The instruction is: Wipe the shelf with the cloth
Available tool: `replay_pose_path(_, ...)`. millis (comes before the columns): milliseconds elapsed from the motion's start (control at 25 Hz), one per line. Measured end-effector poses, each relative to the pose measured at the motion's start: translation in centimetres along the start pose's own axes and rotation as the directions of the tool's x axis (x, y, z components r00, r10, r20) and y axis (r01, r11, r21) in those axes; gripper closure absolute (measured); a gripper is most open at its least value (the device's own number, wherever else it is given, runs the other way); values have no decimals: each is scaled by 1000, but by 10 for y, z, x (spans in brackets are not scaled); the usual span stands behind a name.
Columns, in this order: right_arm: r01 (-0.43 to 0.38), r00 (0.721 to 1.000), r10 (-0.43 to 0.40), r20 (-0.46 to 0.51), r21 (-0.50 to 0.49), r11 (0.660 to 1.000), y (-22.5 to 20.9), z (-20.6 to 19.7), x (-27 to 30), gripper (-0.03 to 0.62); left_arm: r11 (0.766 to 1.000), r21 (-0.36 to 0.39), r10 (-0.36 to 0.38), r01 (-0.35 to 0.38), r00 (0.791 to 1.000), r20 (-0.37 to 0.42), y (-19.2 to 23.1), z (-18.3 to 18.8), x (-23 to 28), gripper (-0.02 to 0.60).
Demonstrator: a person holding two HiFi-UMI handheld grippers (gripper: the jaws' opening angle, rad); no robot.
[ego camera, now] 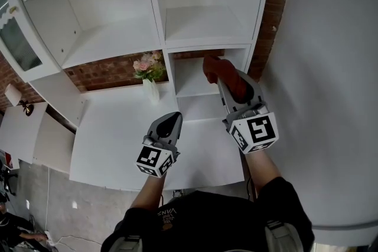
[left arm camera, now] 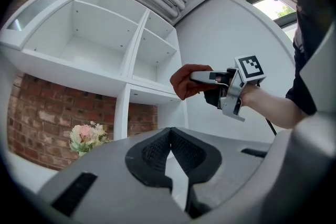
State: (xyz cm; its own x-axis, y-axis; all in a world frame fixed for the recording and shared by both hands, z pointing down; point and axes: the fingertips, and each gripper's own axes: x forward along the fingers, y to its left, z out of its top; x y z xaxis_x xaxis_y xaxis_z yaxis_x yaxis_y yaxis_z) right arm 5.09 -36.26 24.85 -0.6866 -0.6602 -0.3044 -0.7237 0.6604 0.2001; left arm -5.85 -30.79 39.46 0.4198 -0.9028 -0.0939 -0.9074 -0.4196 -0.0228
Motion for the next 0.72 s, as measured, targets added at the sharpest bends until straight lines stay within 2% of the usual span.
replay_pose_path(200,-12,1000,12,10,-2,1000,-13,33,49,493,999,8,-37,37,999,8,18,9,8,574)
replay_pose_path(360,-35,999,35,-12,49,998,-25,52,94,493,998,7,-61,61,998,3,28,6,13,574)
replay_pose_path(720,-6,983,29,-181,125,992,-51,49,195,493,994,-9,-111,111,994,3,41,-2,20,574)
